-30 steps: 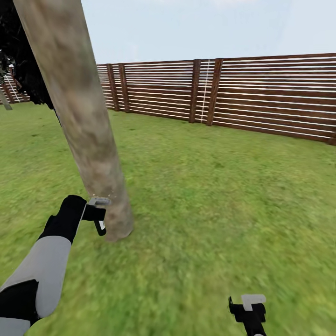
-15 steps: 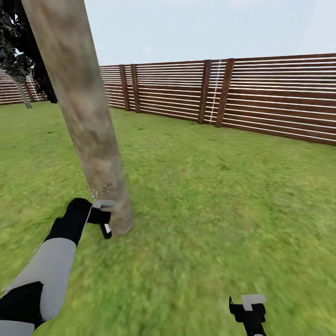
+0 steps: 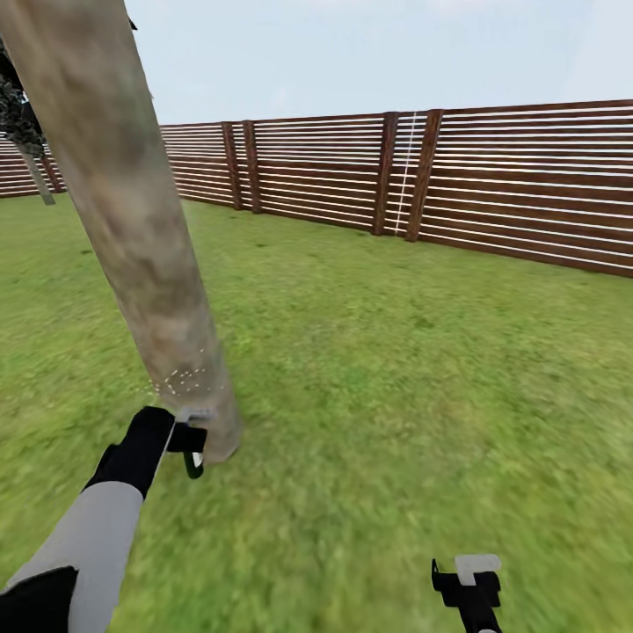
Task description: In the garden, pick up the pesticide atomizer on the floor and spray pesticide onto both trees until each tree trunk is fully covered.
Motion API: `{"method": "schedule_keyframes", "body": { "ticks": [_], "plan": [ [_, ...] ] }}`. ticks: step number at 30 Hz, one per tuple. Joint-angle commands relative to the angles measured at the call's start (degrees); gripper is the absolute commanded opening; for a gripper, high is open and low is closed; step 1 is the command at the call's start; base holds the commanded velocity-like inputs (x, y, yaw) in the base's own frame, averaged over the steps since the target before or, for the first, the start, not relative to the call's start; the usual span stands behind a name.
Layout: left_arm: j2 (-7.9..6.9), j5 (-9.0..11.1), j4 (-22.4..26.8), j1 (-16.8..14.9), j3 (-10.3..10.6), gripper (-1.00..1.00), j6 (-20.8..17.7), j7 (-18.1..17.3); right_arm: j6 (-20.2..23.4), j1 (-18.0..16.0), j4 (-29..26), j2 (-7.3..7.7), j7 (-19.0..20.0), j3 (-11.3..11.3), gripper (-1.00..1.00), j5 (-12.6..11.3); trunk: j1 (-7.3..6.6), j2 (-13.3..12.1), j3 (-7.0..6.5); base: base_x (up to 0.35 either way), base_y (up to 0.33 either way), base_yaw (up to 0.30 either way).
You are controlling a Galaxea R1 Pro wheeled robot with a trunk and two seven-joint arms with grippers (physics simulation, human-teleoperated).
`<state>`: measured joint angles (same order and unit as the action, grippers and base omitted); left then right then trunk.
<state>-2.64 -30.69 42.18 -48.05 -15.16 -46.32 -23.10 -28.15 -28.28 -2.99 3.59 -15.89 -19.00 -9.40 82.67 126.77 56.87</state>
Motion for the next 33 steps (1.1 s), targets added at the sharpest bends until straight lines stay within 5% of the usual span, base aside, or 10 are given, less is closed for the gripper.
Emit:
{"method": "schedule_keyframes", "body": {
  "ticks": [1,6,10,22,27,30,33],
  "plan": [
    [0.16,-0.8,0.1,0.1,-0.2,-1.0,0.0,-0.1,-0.1,0.0,0.0,0.01,-0.1,-0.5,1.0,-0.5,0.0,0.0,0.05,0.04,-0.016,0.0],
    [-1.27,-1.1,0.3,4.8,-7.0,-1.0,6.5,1.5,-0.1,0.0,0.0,0.02,-0.1,-0.5,1.0,-0.5,0.0,0.0,0.05,0.006,-0.003,0.0],
    [-0.02,-0.5,-1.7,6.0,-7.8,-1.0,8.7,7.2,-0.2,0.0,0.0,-0.07,-0.1,-0.5,1.0,-0.5,0.0,0.0,0.05,0.0,0.0,0.06],
    [-0.25,-0.5,-3.9,6.0,-7.9,-1.0,8.8,7.3,-0.2,0.0,0.0,-0.07,-0.3,-0.5,1.0,-0.5,0.0,0.0,0.05,0.121,-0.053,0.077],
    [-0.46,-0.5,-3.9,6.0,-12.7,-1.0,8.9,6.9,-0.1,0.0,0.0,-0.07,-0.3,-0.5,1.0,-0.4,0.0,0.0,0.05,0.005,-0.002,0.011],
    [0.14,-0.6,-4.3,6.0,-12.8,-1.0,14.4,7.0,-0.2,0.0,0.0,-0.07,-0.3,-0.5,1.0,-0.4,0.0,0.0,0.05,0.005,-0.016,0.226],
    [0.46,-0.5,-4.5,6.0,-12.7,-1.0,15.7,6.7,-0.2,0.0,0.0,-0.07,-0.3,-0.5,1.0,-0.4,0.0,0.0,0.05,0.068,-0.191,0.273]
  ]
}}
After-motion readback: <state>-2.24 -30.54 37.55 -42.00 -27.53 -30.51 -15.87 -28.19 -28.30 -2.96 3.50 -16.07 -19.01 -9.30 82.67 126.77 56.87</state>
